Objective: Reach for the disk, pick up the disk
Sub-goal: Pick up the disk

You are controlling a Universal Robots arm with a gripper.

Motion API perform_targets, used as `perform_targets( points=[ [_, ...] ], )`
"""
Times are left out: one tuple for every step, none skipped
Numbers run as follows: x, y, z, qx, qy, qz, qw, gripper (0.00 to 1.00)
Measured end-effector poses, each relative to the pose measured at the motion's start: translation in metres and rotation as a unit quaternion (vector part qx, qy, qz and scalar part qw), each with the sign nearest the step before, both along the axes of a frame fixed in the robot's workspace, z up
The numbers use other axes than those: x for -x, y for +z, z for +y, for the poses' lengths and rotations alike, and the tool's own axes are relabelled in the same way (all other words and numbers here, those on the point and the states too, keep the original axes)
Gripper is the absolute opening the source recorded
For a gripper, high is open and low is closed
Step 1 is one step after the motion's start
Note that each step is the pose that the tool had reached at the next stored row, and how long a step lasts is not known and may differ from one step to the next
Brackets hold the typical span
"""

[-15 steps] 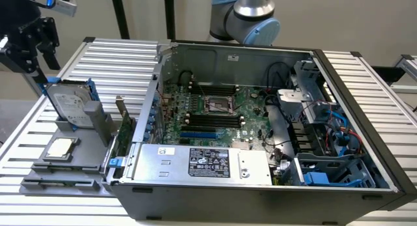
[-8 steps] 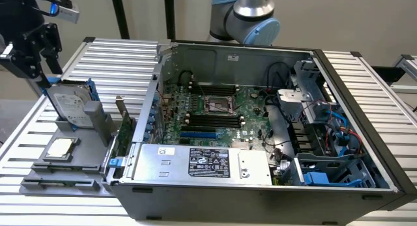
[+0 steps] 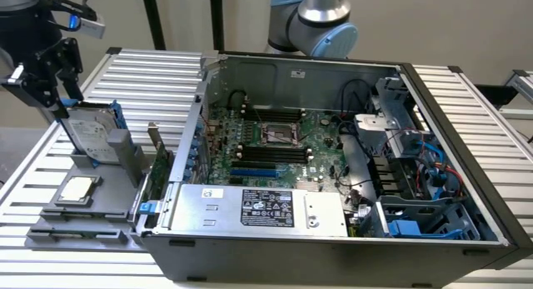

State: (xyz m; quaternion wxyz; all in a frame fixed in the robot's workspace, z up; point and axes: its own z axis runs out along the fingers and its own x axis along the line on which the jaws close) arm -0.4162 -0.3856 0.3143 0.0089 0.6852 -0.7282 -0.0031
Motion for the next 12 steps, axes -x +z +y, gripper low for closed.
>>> perform_targets(
  points=[
    [0.000,-0.0019,0.0002,0.0000,0.000,-0.0001,1.0000,0.54],
    [0.000,-0.0036,0.0004,0.0000,0.000,-0.0001,1.0000,0.54],
    [0.000,-0.0054,0.0005,0.0000,0.001,0.0000,1.0000,0.54],
    [0.000,-0.0073,0.0006,0.0000,0.001,0.0000,1.0000,0.54],
    [0.001,-0.0092,0.0008,0.0000,0.001,0.0000,1.0000,0.54],
    [0.001,-0.0110,0.0009,0.0000,0.001,0.0000,1.0000,0.54],
    [0.001,-0.0128,0.0009,0.0000,0.002,0.0000,1.0000,0.54],
    [0.001,-0.0144,0.0009,0.0000,0.002,-0.0001,1.0000,0.54],
    [0.001,-0.0157,0.0010,0.0000,0.002,-0.0001,1.0000,0.54],
    [0.001,-0.0169,0.0011,0.0000,0.002,-0.0001,1.0000,0.54],
    [0.002,-0.0178,0.0010,0.0000,0.003,-0.0001,1.0000,0.54],
    [0.002,-0.0184,0.0011,0.0000,0.003,0.0000,1.0000,0.54]
  ],
)
